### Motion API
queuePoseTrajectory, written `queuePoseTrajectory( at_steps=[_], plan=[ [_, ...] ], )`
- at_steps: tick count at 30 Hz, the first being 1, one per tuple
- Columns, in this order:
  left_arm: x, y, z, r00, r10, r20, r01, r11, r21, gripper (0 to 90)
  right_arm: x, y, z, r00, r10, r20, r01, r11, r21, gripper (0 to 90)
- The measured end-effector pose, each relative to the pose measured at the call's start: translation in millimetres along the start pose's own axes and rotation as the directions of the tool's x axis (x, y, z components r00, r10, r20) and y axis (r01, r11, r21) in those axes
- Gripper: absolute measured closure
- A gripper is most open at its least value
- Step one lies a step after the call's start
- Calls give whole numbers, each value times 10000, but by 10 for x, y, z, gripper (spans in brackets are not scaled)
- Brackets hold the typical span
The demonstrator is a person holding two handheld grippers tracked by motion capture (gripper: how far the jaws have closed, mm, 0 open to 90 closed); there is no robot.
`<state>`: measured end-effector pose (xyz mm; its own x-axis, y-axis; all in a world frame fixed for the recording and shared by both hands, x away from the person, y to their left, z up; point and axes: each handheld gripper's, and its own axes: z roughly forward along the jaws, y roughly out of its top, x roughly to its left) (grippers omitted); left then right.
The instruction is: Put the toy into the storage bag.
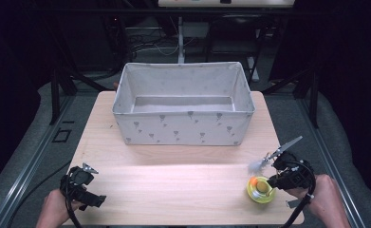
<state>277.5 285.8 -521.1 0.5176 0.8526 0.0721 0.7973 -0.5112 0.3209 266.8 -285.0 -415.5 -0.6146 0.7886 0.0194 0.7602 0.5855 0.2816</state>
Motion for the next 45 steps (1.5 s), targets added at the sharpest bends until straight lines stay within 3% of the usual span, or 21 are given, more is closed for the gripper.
queuePoseTrajectory(
  at_steps=[15, 24, 45],
  plan=[
    [2, -4, 10, 10000, 31, 6, -31, 9999, 124, 9, 11, 119, -32, 9992, -384, -87, 388, 9985, 397, 880],
    [9, -5, 5, 10000, -8, 9, 8, 10000, 89, 9, 19, 190, -100, 9983, -584, 7, 583, 9980, 233, 880],
    [7, -5, 16, 10000, 48, 35, -49, 9999, 149, 8, -70, 565, -181, 9941, -1081, 27, 1080, 9939, 241, 880]
  ],
)
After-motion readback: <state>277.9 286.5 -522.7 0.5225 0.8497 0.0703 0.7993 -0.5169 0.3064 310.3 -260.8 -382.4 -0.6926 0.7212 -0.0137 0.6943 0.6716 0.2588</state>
